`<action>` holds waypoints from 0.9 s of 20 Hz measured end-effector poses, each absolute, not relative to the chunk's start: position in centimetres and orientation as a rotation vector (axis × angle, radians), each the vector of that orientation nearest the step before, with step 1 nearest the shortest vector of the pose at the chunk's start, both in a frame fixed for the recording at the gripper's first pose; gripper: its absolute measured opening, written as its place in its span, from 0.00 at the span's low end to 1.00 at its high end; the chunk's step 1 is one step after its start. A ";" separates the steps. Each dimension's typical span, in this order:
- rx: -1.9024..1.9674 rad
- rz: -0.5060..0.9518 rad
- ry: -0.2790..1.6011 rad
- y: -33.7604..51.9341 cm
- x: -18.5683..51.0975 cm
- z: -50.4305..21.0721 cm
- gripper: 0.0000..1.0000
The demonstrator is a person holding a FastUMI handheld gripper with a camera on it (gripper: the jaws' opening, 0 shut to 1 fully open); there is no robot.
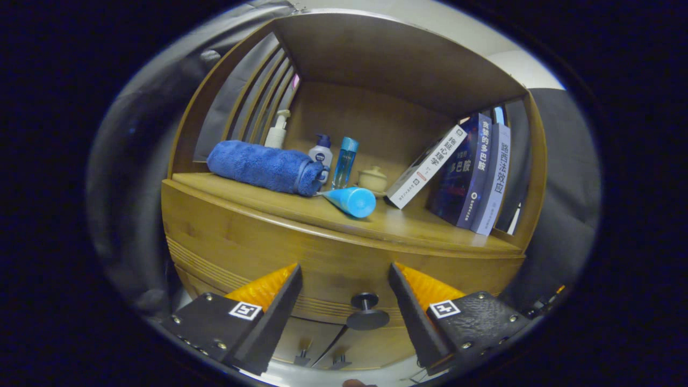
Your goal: Pull open the drawer, take out the items inside it, and place them on the countertop above the cabinet.
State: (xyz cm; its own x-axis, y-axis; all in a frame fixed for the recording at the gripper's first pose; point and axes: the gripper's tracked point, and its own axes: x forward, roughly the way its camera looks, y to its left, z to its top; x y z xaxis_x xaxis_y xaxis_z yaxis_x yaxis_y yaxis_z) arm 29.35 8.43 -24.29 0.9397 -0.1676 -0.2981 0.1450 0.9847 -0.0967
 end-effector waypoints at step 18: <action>-0.028 -0.110 0.148 6.9 22.8 -15.4 0.98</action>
State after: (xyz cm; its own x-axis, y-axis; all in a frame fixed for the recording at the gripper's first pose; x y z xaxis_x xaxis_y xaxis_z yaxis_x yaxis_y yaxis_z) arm 22.80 6.92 -15.45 0.9830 -0.1111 -0.1459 0.1070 0.9936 -0.0361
